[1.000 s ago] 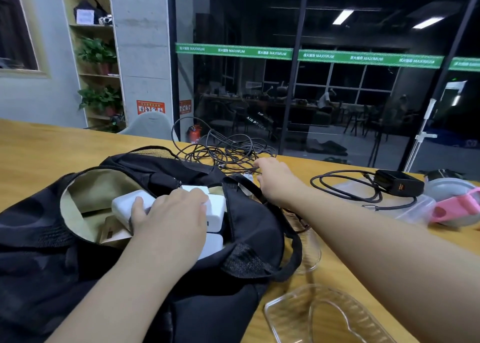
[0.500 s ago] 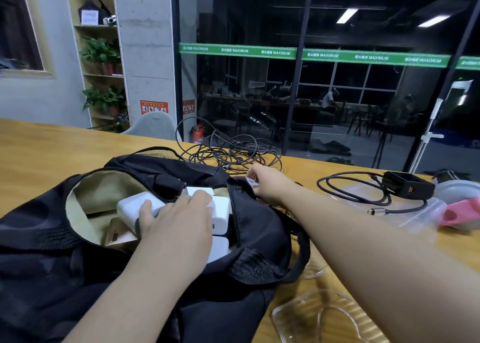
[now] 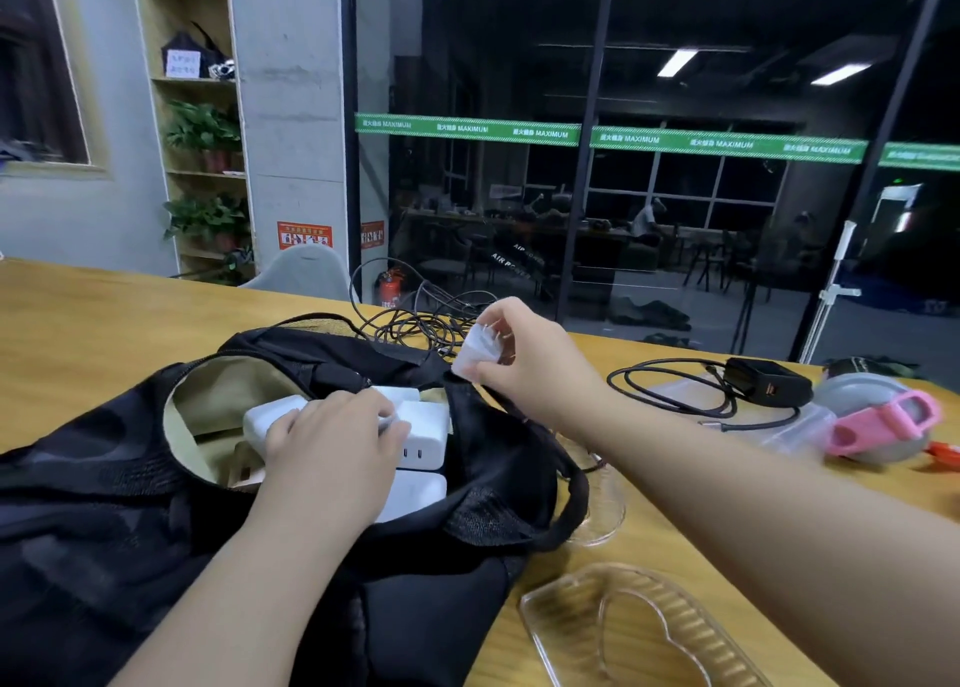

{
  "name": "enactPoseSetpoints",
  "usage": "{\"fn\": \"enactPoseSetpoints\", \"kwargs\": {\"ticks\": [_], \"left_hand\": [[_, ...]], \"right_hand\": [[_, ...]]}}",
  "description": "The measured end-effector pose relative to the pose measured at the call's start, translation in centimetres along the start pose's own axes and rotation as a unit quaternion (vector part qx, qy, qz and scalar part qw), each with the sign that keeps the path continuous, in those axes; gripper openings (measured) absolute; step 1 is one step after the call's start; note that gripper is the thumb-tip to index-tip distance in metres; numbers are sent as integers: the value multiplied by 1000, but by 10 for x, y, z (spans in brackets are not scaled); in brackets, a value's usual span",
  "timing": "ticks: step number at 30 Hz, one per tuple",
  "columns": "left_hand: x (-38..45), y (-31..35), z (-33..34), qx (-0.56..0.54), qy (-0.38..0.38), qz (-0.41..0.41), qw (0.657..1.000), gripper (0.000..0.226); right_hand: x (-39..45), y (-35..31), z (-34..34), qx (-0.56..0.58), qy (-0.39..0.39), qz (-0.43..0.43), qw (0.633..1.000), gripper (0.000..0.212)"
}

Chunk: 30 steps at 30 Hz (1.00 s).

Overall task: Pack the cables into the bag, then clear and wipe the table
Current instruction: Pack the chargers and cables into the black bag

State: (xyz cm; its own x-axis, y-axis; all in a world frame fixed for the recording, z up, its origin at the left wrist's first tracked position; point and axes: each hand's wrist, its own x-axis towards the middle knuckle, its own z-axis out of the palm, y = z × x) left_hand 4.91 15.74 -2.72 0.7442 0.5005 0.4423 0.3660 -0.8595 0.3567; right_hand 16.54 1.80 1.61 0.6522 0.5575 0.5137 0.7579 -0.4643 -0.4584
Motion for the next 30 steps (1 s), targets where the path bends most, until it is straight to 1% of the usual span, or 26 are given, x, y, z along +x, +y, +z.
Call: {"fn": "enactPoseSetpoints", "kwargs": {"ticks": [4, 7, 9, 11, 12, 13, 15, 16, 18, 19, 21, 23, 25, 26, 28, 30], "left_hand": [[1, -4, -4, 9, 0, -22, 1000, 24], [3, -5, -9, 11, 4, -30, 999, 21], [3, 0, -12, -30, 23, -6, 999, 22], [2, 7, -15, -128, 34, 56, 990, 19], [-1, 12, -15, -194, 13, 78, 978, 16], [-4, 15, -15, -252, -33, 93, 963, 15], [-9, 20, -9, -304, -132, 116, 936, 14], [-12, 20, -9, -306, -165, 119, 930, 19], [-13, 18, -7, -288, -195, 124, 929, 28], [-12, 17, -6, -263, -199, 132, 935, 24], [-12, 17, -6, -168, -188, 163, 954, 10], [-16, 21, -8, -90, -168, 195, 962, 18], [-19, 23, -11, -79, -185, 184, 962, 11], [-22, 24, -12, -81, -210, 170, 959, 15], [-26, 25, -11, -72, -254, 158, 952, 31], [-28, 26, -10, -72, -249, 168, 951, 34]], "right_hand": [[-22, -21, -8, 32, -46, -27, 998, 41], [-36, -32, -10, 35, -102, -19, 994, 42], [-45, -33, -7, 21, -149, -17, 988, 40], [-53, -31, -4, -4, -175, -21, 984, 34], [-56, -30, -3, -7, -174, -25, 984, 31], [-58, -29, -3, -6, -168, -30, 985, 28], [-61, -28, -5, -21, -166, -33, 985, 25], [-62, -28, -7, -41, -176, -29, 983, 24], [-64, -26, -13, -72, -211, -2, 975, 27], [-65, -24, -16, -75, -231, 14, 970, 32], [-68, -19, -20, -102, -267, 22, 958, 42], [-72, -14, -18, -141, -291, 15, 946, 49], [-75, -12, -16, -128, -291, 22, 948, 52], [-75, -11, -16, -113, -287, 26, 951, 53], [-76, -11, -15, -101, -280, 24, 954, 54], [-77, -10, -15, -99, -269, 14, 958, 55]]}}
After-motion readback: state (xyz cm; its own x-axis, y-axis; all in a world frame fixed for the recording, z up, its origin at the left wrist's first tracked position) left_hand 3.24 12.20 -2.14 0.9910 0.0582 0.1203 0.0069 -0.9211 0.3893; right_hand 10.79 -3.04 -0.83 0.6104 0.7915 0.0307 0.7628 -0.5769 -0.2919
